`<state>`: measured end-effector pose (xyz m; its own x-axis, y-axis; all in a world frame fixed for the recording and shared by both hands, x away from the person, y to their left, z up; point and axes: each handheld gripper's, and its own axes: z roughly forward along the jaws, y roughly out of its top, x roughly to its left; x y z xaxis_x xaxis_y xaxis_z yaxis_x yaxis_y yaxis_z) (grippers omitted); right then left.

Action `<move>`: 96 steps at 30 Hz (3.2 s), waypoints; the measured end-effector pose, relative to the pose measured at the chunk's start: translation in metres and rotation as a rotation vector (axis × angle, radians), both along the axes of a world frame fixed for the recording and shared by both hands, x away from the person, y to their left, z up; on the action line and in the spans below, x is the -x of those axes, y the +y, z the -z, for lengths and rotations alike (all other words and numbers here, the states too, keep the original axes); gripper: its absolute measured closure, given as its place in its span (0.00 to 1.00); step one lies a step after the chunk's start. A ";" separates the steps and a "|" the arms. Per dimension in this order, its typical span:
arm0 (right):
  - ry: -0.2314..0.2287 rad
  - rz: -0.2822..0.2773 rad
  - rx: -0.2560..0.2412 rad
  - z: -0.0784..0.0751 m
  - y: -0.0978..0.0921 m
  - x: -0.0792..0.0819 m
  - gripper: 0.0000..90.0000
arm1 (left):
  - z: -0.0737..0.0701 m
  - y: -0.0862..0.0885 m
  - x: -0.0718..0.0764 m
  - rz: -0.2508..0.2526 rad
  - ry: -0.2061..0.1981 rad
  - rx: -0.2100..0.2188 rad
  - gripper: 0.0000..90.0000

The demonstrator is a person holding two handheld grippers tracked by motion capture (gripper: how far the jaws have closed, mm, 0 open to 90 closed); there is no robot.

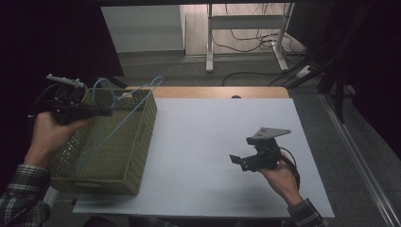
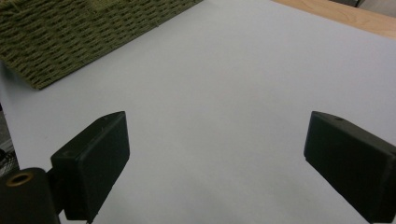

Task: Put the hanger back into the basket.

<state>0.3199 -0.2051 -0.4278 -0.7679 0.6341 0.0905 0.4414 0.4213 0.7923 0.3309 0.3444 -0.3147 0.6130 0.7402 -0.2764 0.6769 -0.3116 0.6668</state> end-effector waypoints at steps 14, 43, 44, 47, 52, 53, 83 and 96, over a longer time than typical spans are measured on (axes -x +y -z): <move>0.016 0.018 0.020 0.009 -0.004 -0.003 0.06 | 0.036 0.059 -0.007 -0.026 0.045 0.002 0.97; 0.033 0.031 0.054 0.017 -0.005 -0.004 0.06 | 0.131 0.085 -0.028 -0.245 0.149 -0.144 0.86; 0.032 0.032 0.054 0.017 -0.005 -0.004 0.06 | 0.130 0.087 -0.027 -0.270 0.141 -0.144 0.77; 0.028 0.035 0.051 0.016 -0.006 -0.004 0.06 | 0.126 0.088 -0.021 -0.293 0.115 -0.133 0.65; 0.027 0.042 0.048 0.016 -0.008 -0.004 0.06 | 0.121 0.088 -0.013 -0.320 0.078 -0.117 0.48; 0.029 0.042 0.047 0.016 -0.009 -0.004 0.06 | 0.120 0.088 -0.011 -0.320 0.067 -0.111 0.44; 0.041 0.052 0.022 0.013 -0.032 0.009 0.01 | 0.082 -0.004 0.029 -0.058 -0.188 0.014 0.06; 0.035 0.056 0.000 0.009 -0.039 0.024 0.00 | 0.082 -0.043 0.045 -0.002 -0.232 0.044 0.02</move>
<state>0.2955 -0.2444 -0.4366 -0.7277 0.6759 0.1166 0.4914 0.3952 0.7761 0.2859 0.3013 -0.3962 0.6621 0.7321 -0.1600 0.5045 -0.2776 0.8176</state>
